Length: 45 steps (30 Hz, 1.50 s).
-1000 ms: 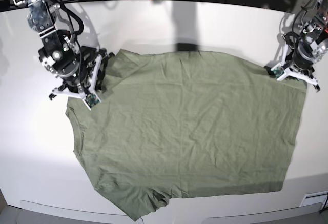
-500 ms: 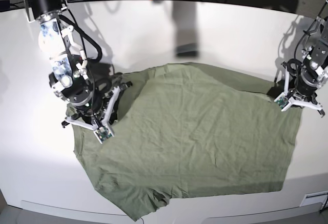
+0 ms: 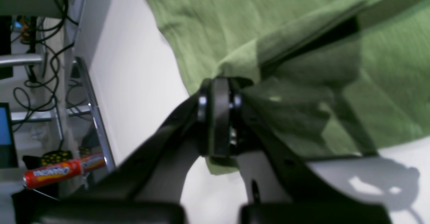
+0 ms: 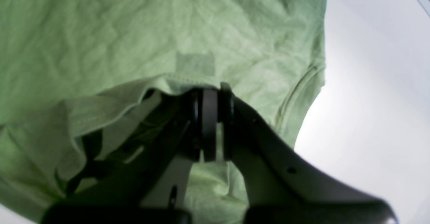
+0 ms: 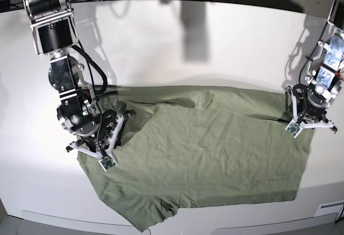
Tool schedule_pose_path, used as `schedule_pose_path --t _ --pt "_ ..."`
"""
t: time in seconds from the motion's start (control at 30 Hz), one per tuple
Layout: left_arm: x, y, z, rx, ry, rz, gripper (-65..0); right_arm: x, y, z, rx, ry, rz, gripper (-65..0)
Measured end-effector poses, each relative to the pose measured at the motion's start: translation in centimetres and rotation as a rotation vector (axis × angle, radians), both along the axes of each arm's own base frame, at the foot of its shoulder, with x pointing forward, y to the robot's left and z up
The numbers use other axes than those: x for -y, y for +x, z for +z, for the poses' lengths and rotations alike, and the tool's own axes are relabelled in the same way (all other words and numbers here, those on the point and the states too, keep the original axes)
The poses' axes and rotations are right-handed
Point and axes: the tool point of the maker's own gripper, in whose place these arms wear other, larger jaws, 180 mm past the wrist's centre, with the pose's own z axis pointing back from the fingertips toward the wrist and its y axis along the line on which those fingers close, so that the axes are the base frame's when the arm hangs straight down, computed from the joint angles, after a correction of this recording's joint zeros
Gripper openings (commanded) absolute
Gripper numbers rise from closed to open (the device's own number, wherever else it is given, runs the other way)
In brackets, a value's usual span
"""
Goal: Fold the T-shirt properly
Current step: 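Lay the collar edge down across the shirt body with both grippers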
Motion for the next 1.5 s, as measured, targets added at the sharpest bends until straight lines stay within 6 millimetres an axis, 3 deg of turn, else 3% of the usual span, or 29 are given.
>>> schedule_pose_path --t 0.27,0.47,0.77,0.93,1.23,1.5 --pt "1.3 2.3 1.3 0.064 -0.034 0.014 -65.0 0.4 1.6 1.2 0.026 -0.003 -0.005 -65.0" --pt "1.2 2.4 1.5 0.068 -0.030 0.015 -65.0 0.4 2.0 1.6 0.051 -0.016 0.004 -65.0" --pt "1.1 2.5 1.6 0.069 -0.029 0.017 -65.0 2.7 2.6 -1.5 -0.031 -0.018 -0.054 -65.0" --pt "0.4 2.8 2.1 0.114 -0.014 0.059 -65.0 3.8 3.2 -1.5 -0.037 -0.026 -0.098 -65.0" --pt "-2.1 1.5 -1.2 0.056 0.004 0.080 -65.0 3.8 3.4 -1.3 -0.021 -0.022 -0.100 -65.0" --pt "-1.0 2.0 -1.3 0.103 -0.035 0.025 -65.0 4.0 3.6 -1.5 -0.005 -0.034 -0.105 -65.0"
